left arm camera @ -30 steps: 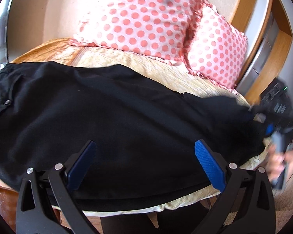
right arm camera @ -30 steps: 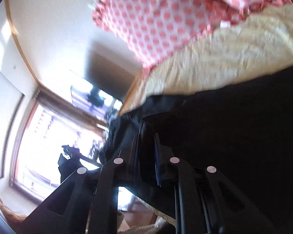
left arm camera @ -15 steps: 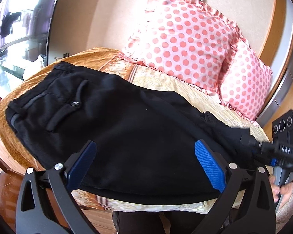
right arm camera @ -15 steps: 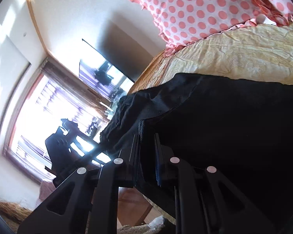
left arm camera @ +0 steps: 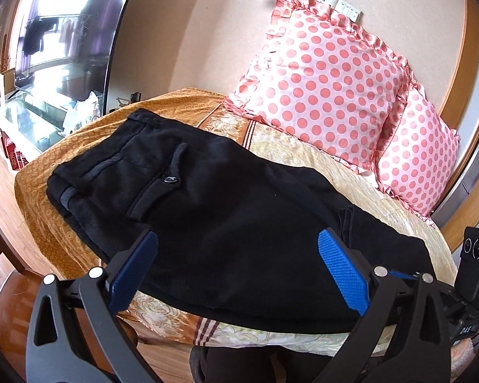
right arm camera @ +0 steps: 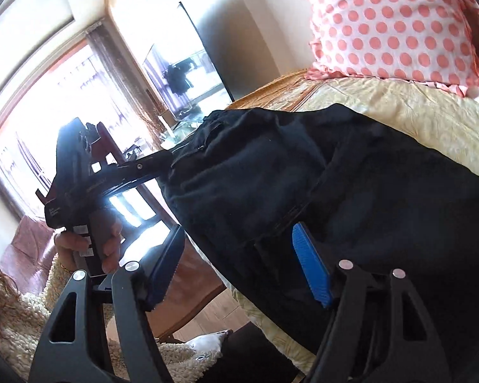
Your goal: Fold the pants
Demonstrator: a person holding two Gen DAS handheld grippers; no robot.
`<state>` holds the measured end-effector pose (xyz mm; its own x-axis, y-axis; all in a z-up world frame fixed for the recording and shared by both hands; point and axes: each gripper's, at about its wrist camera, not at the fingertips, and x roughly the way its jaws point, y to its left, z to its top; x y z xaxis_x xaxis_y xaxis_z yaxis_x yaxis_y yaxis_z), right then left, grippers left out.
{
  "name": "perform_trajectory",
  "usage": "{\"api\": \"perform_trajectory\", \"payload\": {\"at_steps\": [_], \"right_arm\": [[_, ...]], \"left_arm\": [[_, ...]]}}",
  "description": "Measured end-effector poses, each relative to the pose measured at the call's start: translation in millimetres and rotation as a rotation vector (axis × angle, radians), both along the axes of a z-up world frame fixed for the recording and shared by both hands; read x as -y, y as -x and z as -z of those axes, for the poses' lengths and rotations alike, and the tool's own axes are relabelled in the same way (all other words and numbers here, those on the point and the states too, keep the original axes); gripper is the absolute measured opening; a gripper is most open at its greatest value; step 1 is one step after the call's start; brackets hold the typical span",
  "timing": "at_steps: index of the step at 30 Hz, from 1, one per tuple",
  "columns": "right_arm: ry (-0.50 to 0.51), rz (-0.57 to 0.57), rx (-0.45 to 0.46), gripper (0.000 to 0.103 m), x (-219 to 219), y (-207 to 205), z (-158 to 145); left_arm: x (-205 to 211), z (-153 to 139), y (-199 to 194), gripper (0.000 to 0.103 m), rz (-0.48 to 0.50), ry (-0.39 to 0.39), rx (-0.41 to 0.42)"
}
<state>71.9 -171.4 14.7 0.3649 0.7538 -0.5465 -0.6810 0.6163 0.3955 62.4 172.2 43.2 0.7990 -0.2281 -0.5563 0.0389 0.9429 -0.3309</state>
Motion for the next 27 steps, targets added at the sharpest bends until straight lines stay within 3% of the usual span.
{"api": "perform_trajectory", "payload": {"at_steps": [2, 5, 8, 11, 19, 22, 27], "right_arm": [[0.066, -0.045, -0.048, 0.072, -16, -3, 20], [0.098, -0.045, 0.045, 0.072, -22, 9, 16], [0.097, -0.069, 0.01, 0.073, -25, 5, 19], [0.093, -0.076, 0.047, 0.075, -24, 11, 20], [0.052, -0.093, 0.003, 0.082, -20, 16, 21], [0.064, -0.1, 0.012, 0.087, -25, 16, 22], [0.062, -0.103, 0.014, 0.09, -24, 18, 22]], "left_arm": [[-8, 0, 2, 0.101, -0.018, 0.015, -0.002], [-25, 0, 5, 0.101, -0.057, 0.06, -0.014], [-48, 1, 8, 0.101, -0.108, 0.135, -0.021], [-77, 7, 10, 0.1, -0.167, 0.252, -0.038], [-123, 42, -9, 0.094, -0.231, 0.561, -0.146], [-130, 49, -17, 0.094, -0.235, 0.611, -0.16], [-137, 49, -18, 0.094, -0.262, 0.627, -0.158]]}}
